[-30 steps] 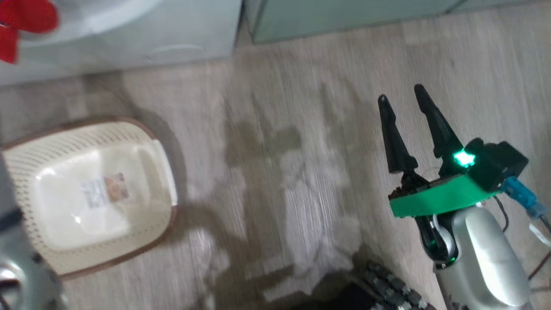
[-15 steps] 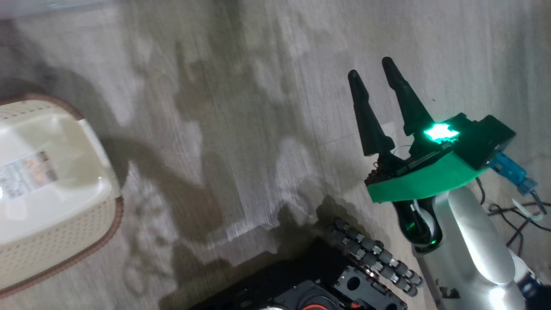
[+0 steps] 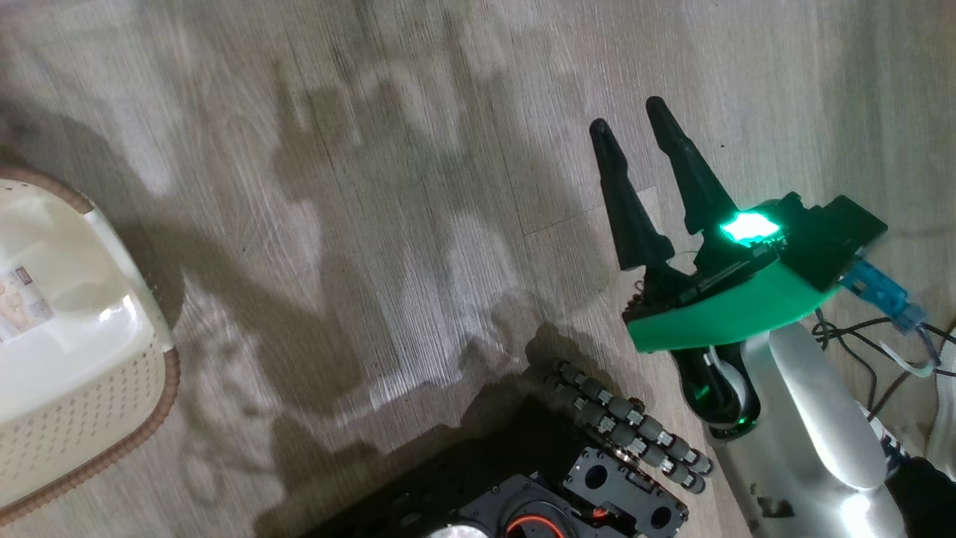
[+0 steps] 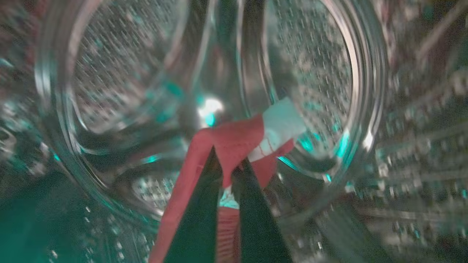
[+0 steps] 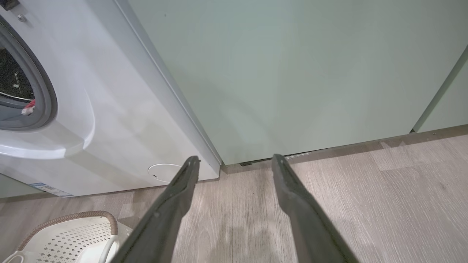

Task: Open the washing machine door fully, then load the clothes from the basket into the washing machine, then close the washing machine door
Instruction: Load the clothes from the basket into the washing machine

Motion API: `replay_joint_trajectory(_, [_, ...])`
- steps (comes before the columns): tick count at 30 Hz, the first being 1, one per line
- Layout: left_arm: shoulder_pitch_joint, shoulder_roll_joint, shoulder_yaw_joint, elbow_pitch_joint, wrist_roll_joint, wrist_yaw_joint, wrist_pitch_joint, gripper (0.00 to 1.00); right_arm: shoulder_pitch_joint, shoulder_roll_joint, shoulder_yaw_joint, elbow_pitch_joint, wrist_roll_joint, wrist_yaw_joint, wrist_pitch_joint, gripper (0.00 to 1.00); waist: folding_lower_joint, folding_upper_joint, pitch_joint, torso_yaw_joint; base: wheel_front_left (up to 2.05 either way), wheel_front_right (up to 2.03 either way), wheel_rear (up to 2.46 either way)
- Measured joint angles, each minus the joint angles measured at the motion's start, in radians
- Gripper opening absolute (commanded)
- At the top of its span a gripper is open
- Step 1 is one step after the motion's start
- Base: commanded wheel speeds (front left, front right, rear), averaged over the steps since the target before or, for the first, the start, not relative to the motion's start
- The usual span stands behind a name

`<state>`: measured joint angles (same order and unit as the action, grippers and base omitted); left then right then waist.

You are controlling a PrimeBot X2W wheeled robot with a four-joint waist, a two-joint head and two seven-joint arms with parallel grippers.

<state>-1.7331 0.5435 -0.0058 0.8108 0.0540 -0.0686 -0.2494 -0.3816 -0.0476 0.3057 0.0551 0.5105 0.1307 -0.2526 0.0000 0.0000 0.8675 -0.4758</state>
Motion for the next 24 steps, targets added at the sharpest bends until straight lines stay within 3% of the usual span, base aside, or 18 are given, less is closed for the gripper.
replay_joint_trajectory(4, [0.005, 0.000, -0.028, 0.092, 0.010, -0.007, 0.000, 0.00, -0.007, 0.000, 0.009, 0.000, 0.000, 0.000, 0.000, 1.00, -0.0001, 0.0000, 0.003, -0.003, 0.00, 0.00, 0.00])
replay_joint_trajectory(16, [-0.025, 0.025, -0.093, 0.320, 0.051, -0.015, 0.153, 0.00, -0.016, 0.000, 0.027, -0.002, 0.000, 0.000, 0.000, 1.00, 0.0000, 0.0000, 0.018, -0.024, 0.00, 0.00, 0.00])
replay_joint_trajectory(24, [-0.066, 0.027, -0.104, 0.343, 0.051, 0.002, 0.095, 0.00, -0.016, 0.000, 0.032, -0.001, 0.000, 0.000, 0.000, 1.00, 0.0000, 0.0000, 0.016, -0.025, 0.00, 0.00, 0.00])
